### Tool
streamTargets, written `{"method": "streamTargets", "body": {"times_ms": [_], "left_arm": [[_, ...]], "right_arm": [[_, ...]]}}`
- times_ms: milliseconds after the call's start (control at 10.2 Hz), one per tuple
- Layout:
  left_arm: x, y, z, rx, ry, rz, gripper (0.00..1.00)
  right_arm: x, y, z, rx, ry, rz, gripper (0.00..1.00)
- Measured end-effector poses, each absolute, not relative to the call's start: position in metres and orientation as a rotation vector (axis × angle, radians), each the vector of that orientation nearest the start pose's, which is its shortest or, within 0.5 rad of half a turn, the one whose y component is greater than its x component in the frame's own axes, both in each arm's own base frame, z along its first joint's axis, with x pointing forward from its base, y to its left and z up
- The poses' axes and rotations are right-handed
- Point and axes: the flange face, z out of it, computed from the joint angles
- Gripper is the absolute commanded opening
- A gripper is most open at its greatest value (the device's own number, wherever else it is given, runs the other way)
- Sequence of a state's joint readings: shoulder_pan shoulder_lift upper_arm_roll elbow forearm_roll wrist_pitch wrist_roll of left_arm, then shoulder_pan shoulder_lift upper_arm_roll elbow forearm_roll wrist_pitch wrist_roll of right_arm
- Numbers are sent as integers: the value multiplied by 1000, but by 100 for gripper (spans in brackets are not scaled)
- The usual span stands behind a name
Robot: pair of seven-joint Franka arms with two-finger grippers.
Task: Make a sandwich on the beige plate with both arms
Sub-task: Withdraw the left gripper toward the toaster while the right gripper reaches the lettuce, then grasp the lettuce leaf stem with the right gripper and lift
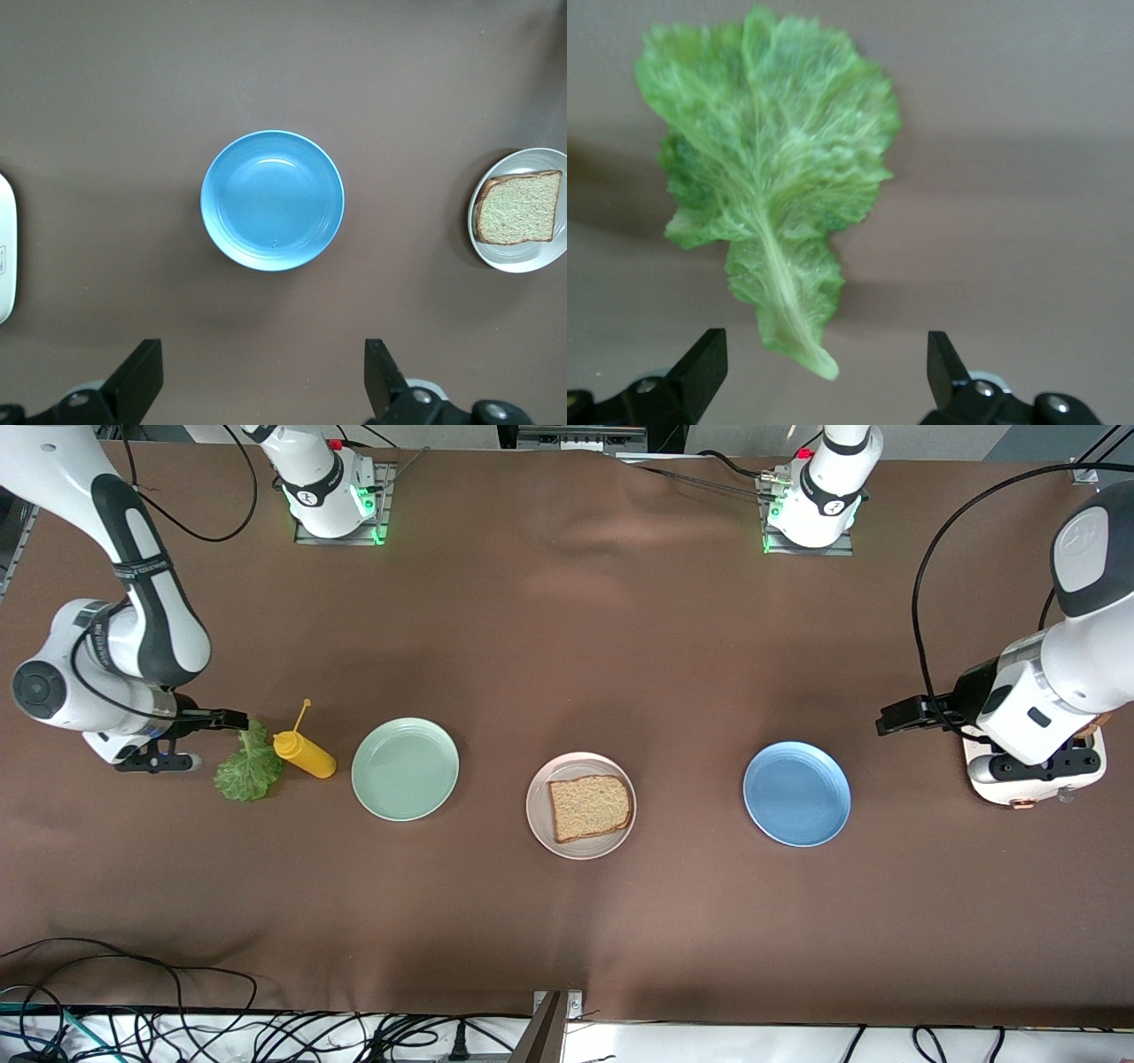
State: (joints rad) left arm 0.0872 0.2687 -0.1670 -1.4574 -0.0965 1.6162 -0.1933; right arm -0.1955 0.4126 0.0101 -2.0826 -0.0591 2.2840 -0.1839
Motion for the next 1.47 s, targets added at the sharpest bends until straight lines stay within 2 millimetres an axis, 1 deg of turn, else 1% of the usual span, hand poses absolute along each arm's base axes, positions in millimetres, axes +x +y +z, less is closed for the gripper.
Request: {"method": "streamTargets", "body": {"times_ms": [98,196,295,393,491,688,786,884,982,1179,1277,1375,1473], "left_arm": [[625,-47,529,-3250,-203,220,100],[622,-44,535,-3245,-208,215,100],[619,-35,540,-3235,-229,206,100],[617,-26,540,-3222,-240,212,100],[615,-27,537,-3215,-237,228,100],[613,-38,530,-3211,-209,255,100],[612,-41,530,-3209,-201,269,100],[609,-43,531,-3206,-195,289,100],[605,-48,533,-3205,-177,307,100],[601,-58,537,-3205,-147,322,100],[600,-63,537,-3206,-134,324,100],[599,-64,536,-3205,-129,334,100],[597,-63,535,-3200,-131,356,100]], "right_arm": [[548,-99,196,-3114,-81,353,40],[547,-95,187,-3112,-93,358,13],[548,-92,184,-3113,-106,354,1],[550,-88,185,-3114,-124,347,0],[554,-86,189,-3116,-145,334,0],[561,-85,198,-3121,-168,306,0],[566,-85,208,-3119,-170,325,0],[572,-88,223,-3108,-163,395,0],[582,-96,250,-3094,-141,487,0],[605,-113,317,-3048,-88,670,0],[616,-115,340,-3023,-77,748,0],[625,-114,351,-3008,-78,789,0],[633,-108,359,-3011,-93,784,0]]}}
